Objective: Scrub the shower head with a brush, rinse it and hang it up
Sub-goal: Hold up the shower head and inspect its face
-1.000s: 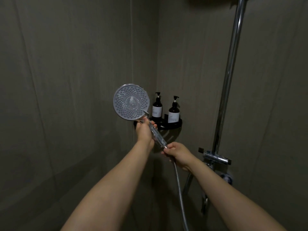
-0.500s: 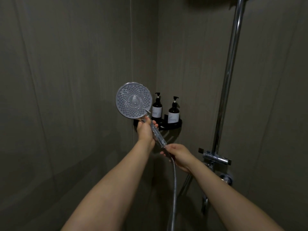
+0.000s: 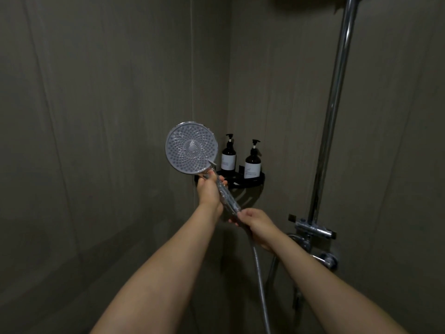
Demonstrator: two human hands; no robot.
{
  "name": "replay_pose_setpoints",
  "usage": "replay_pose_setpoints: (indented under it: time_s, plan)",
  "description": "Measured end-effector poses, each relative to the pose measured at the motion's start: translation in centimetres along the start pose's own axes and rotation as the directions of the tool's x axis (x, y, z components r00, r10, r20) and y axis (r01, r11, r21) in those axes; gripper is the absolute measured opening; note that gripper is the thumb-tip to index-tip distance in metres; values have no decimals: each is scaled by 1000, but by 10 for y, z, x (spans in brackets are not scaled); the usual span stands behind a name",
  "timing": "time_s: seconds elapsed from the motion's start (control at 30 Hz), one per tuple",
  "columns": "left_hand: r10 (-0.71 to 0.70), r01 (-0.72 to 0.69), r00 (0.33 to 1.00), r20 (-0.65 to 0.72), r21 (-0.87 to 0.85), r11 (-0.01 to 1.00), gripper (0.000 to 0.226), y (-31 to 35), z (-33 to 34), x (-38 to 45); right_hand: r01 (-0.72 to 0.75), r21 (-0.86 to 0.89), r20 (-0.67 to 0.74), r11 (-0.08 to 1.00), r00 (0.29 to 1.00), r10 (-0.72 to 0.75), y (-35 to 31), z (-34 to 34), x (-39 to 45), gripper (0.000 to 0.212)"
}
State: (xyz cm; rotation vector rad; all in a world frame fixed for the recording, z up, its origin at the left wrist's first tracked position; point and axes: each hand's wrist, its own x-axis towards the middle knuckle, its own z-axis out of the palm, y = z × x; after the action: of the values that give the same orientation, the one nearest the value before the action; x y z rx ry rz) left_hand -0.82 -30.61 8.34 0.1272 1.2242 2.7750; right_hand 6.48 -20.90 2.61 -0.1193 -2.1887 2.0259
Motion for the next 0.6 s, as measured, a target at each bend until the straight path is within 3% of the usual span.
replay_pose_setpoints:
  time_s: [0.1,0.23,0.33,0.47,0.6]
  plan:
    - [-3,3,1000,4,-14,1000,13,-1,-1,2,2,65,-43,998,999,1,-1,-1,0,27]
    - [-4,4,1000,16,0,1000,11,-2,0,4,25,-12,-42,1000,999,-26,0,-1,1,23]
    - [-2,2,1000,17,-4,1000,12,-3,1,6,15,59,-45,998,999,-13,0,-3,1,28]
    - [9,-9,1000,14,7,1000,11,-6,2,8,39,-38,-82,999,996,-42,5,-3,4,15]
    - [-3,2,1000,17,30,1000,9,-6,2,8,12,19,-78,1000,997,-11,6,-3,8,27]
